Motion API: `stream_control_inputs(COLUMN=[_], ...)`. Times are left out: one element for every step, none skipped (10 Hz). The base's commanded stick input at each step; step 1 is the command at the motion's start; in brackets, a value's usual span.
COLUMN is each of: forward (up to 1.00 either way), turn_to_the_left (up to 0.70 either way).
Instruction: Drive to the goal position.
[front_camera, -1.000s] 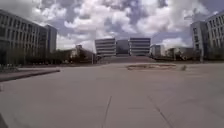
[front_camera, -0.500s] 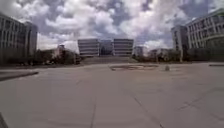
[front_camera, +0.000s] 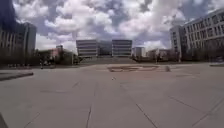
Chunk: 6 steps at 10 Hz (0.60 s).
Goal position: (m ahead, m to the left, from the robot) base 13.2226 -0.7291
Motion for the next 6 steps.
stream_control_inputs(forward=[0.70,0.70,0.70,0.70,0.70,0.70], turn_to_the_left=[0.00,0.00,0.00,0.00,0.00,0.00])
